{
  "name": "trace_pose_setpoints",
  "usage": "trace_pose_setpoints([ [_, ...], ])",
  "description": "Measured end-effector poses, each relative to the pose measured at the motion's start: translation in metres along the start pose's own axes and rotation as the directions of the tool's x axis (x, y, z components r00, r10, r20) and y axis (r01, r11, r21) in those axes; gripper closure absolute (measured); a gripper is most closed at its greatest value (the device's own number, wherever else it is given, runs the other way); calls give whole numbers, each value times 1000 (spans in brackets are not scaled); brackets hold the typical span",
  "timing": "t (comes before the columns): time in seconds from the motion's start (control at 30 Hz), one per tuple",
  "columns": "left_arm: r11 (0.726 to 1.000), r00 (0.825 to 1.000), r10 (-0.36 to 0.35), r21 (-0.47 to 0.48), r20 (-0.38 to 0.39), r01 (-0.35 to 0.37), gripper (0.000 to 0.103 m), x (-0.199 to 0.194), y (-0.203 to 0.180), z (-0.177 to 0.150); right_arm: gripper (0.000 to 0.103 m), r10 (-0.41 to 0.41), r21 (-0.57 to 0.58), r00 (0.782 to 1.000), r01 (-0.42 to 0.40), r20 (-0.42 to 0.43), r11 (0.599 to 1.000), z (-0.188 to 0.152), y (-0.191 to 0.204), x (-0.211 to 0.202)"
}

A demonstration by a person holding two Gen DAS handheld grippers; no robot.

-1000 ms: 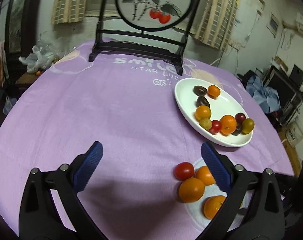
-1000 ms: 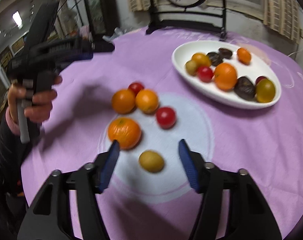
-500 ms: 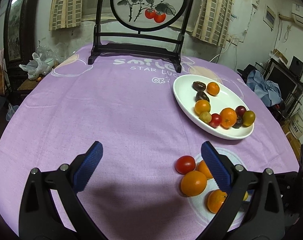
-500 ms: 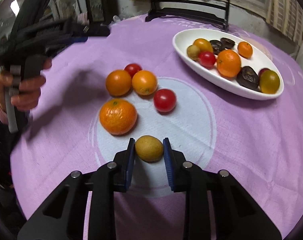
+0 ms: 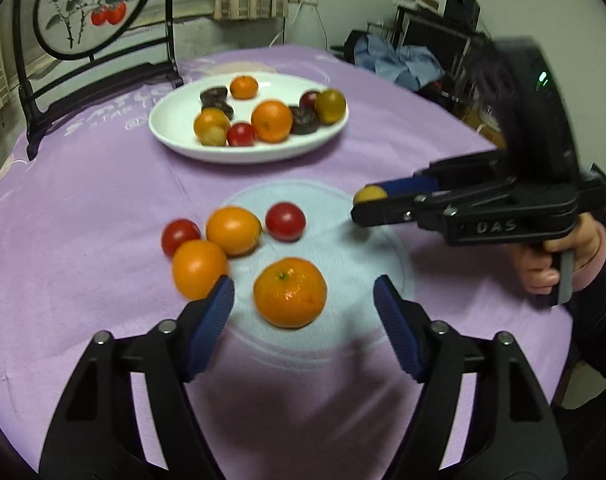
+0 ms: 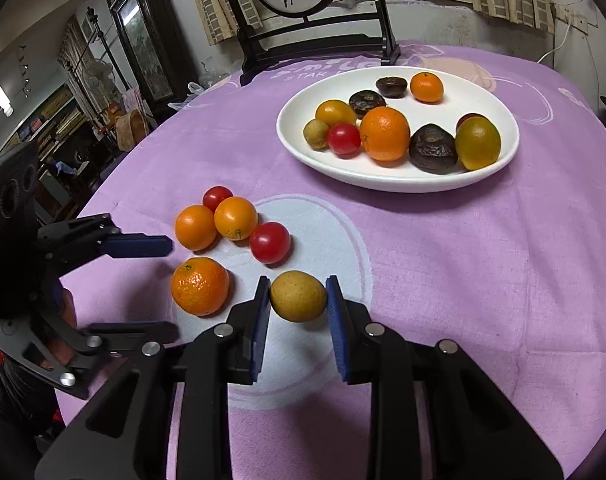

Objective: Organize fruits
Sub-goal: 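Grasp a small yellow citrus with the right tool while the left tool grasps a mandarin, then carry both fruits over the white plate and open both tools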

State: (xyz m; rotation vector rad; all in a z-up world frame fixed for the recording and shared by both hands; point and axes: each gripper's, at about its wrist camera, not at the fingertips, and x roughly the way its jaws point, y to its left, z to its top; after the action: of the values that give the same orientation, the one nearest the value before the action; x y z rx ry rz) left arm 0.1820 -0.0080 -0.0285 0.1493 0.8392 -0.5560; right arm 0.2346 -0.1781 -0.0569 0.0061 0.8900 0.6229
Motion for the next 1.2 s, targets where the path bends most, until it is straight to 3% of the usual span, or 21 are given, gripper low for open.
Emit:
trace_pose_setpoints([
  [0.13, 1000, 1000, 20, -3, -12, -20, 35, 6, 2, -2, 74, -1, -5, 1000, 1, -1, 1000, -1, 1, 0],
  [0.47, 999, 997, 36, -23, -65, -38, 55, 23, 4, -3, 74, -4, -10, 1000, 4, 2, 1000, 0, 1, 0],
  [0.77, 999, 995, 49, -18, -85, -51, 58, 31, 2, -3, 74, 0, -16, 1000, 0, 4, 1000, 0, 2, -1],
  [0.97, 998, 998, 45, -39, -39, -47, 58, 19, 2, -1, 74, 4, -22, 1000, -4, 5, 1000, 0, 3, -1],
  [1.07, 998, 999, 33, -61, 17, -32, 58, 7, 4, 4, 74, 4, -21, 999, -3, 53, 1000, 2, 2, -7],
  [1.13, 996, 998, 3, -86, 59, 2, 58, -2, 8, 12, 74, -26, 2, 991, 26, 133, 1000, 8, -2, -16],
  [1.2, 995, 993, 23, -95, 116, -12, 58, -9, 9, 28, 74, -109, 68, 966, 96, 233, 993, 22, -10, -26],
])
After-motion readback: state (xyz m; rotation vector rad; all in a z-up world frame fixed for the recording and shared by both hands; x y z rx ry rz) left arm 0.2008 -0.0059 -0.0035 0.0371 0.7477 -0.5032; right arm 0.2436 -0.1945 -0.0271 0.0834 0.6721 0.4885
